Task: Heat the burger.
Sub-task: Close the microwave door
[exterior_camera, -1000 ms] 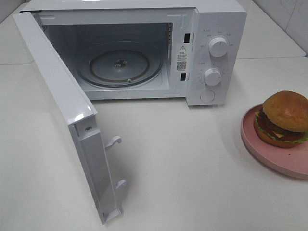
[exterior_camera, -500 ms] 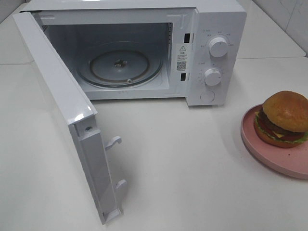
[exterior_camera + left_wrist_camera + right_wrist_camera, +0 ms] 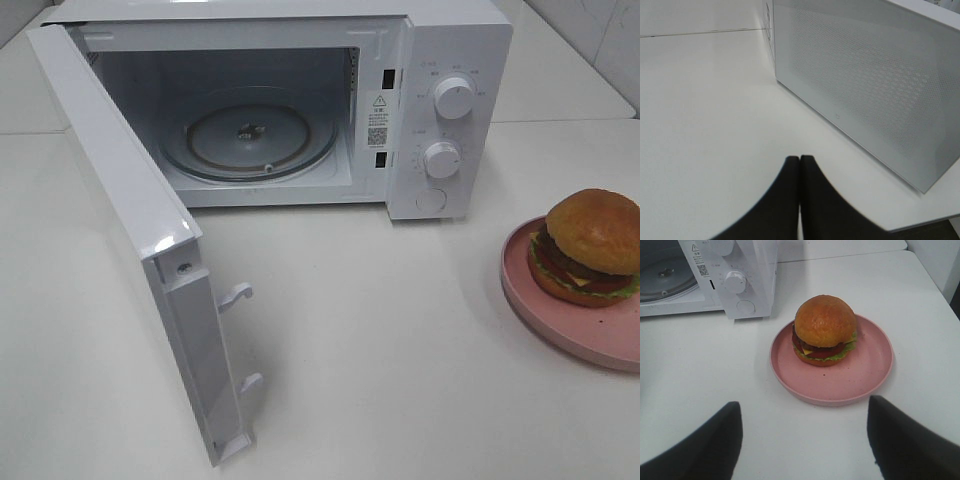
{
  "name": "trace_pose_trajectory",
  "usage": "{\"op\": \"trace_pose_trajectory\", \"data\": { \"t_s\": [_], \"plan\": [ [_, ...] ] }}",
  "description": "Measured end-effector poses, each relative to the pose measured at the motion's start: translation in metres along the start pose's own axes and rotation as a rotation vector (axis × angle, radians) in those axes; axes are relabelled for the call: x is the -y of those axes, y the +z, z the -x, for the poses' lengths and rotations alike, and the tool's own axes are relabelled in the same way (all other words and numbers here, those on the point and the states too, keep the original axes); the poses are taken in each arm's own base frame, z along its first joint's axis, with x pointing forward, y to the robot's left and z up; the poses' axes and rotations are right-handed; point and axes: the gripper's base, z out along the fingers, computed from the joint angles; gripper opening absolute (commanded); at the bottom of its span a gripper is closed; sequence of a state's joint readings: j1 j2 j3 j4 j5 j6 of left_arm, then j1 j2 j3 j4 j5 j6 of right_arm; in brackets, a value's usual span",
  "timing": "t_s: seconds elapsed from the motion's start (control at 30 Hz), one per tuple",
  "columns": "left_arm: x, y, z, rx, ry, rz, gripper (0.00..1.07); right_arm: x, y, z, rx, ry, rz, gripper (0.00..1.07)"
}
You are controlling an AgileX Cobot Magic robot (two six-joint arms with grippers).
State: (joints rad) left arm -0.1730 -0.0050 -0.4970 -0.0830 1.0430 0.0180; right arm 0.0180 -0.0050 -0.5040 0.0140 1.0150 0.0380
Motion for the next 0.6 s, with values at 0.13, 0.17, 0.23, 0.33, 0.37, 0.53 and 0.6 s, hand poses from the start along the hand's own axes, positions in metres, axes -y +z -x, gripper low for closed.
{"op": "trace_pose_trajectory", "data": {
  "t_s": [0.13, 0.17, 0.23, 0.33, 0.37, 0.53, 0.6],
  "plan": [
    [0.0, 0.0, 0.0, 0.0, 0.0, 0.0, 0.0, 0.0, 0.0, 0.0, 0.0, 0.0, 0.0, 0.61],
    [0.0, 0.0, 0.0, 0.0, 0.0, 0.0, 0.0, 0.0, 0.0, 0.0, 0.0, 0.0, 0.0, 0.61],
    [0.0, 0.0, 0.0, 0.0, 0.0, 0.0, 0.0, 0.0, 0.0, 0.0, 0.0, 0.0, 0.0, 0.61],
    [0.0, 0.0, 0.0, 0.0, 0.0, 0.0, 0.0, 0.0, 0.0, 0.0, 0.0, 0.0, 0.0, 0.61],
    [0.0, 0.0, 0.0, 0.0, 0.0, 0.0, 0.0, 0.0, 0.0, 0.0, 0.0, 0.0, 0.0, 0.61],
    [0.0, 0.0, 0.0, 0.0, 0.0, 0.0, 0.0, 0.0, 0.0, 0.0, 0.0, 0.0, 0.0, 0.61],
    [0.0, 0.0, 0.0, 0.0, 0.0, 0.0, 0.0, 0.0, 0.0, 0.0, 0.0, 0.0, 0.0, 0.61]
  ]
}}
